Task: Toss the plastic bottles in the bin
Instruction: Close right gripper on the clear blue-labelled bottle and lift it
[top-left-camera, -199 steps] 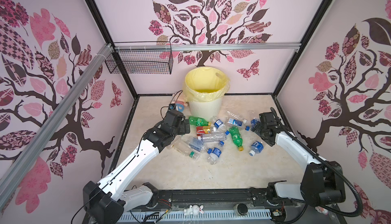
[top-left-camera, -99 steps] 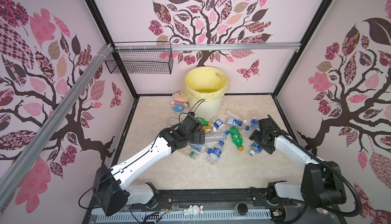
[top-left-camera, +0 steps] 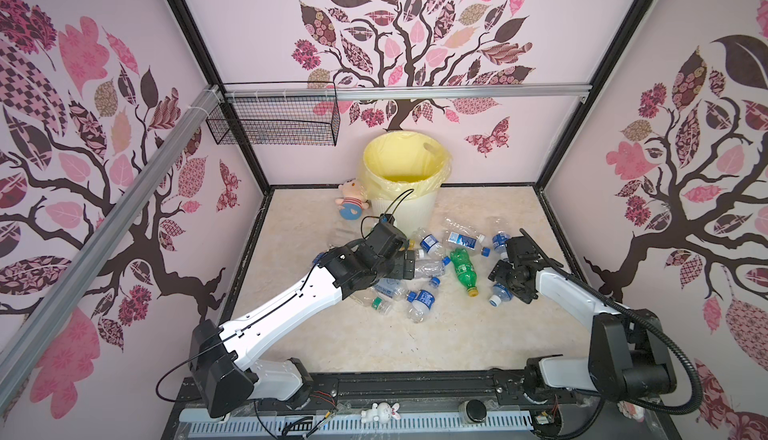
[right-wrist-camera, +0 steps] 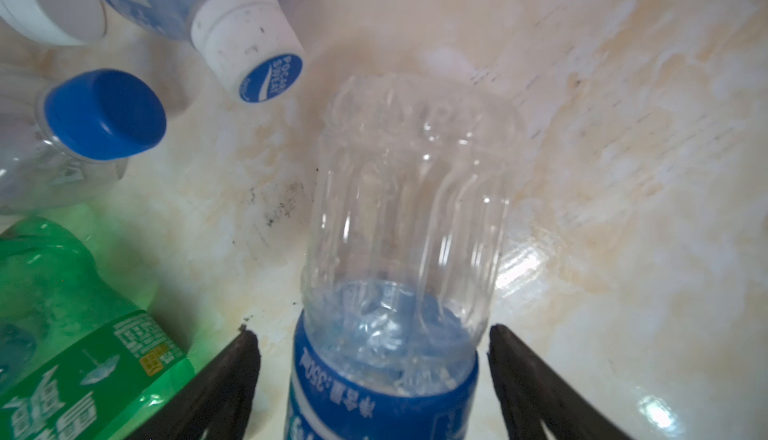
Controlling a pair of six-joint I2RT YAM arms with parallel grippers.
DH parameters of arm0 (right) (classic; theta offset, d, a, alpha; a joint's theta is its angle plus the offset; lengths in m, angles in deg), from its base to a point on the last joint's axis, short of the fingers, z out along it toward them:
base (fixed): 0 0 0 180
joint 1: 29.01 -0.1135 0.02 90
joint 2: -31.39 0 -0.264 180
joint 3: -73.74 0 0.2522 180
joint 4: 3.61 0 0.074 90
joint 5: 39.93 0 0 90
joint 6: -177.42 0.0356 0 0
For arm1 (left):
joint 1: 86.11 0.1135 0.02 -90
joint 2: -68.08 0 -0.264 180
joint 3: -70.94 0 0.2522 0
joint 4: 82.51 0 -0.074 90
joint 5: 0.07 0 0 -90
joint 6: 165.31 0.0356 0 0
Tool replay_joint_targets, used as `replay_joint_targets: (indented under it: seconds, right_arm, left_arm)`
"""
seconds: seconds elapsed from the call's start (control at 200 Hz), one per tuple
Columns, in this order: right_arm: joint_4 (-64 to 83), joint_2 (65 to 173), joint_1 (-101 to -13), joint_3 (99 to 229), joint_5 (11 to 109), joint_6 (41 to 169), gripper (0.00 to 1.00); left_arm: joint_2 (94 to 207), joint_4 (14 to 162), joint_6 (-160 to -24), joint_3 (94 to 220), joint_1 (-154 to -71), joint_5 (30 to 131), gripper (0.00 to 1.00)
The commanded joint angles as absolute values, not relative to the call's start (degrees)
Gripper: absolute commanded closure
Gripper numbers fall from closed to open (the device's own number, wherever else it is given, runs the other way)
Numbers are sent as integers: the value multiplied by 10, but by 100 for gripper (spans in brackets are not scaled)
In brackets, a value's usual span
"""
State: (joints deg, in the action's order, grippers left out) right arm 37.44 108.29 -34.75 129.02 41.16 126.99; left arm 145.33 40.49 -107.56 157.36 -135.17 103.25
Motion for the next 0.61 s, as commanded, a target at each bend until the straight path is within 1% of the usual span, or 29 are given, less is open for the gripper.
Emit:
replay_joint_targets:
  seconds: [0.0, 0.155, 0.27, 0.365, 0.46, 0.6]
  right_arm:
    - [365, 1097, -342, 1288, 417, 1251, 16]
    - [355, 1101, -339, 1283, 420, 1235, 25]
    - [352, 1106, -338, 1275, 424, 1236, 30]
    - [350, 1109, -338, 1268, 431, 1240, 36]
    - [352, 1105, -338, 1264, 434, 1242, 40]
    - [357, 1097, -338, 1264, 429, 1240, 48]
  left_arm:
    - [1455, 424, -1050, 1596, -1355, 1045, 3]
    - [1460, 431, -995, 1607, -1357, 1051, 3]
    - [1460, 428, -961, 1614, -1357, 1077, 3]
    - [1454, 433, -936, 1613, -1357, 1088, 3]
    - [1446, 435, -916, 1616, -1357, 1088, 3]
    - [1428, 446, -893, 1610, -1357, 1105, 3]
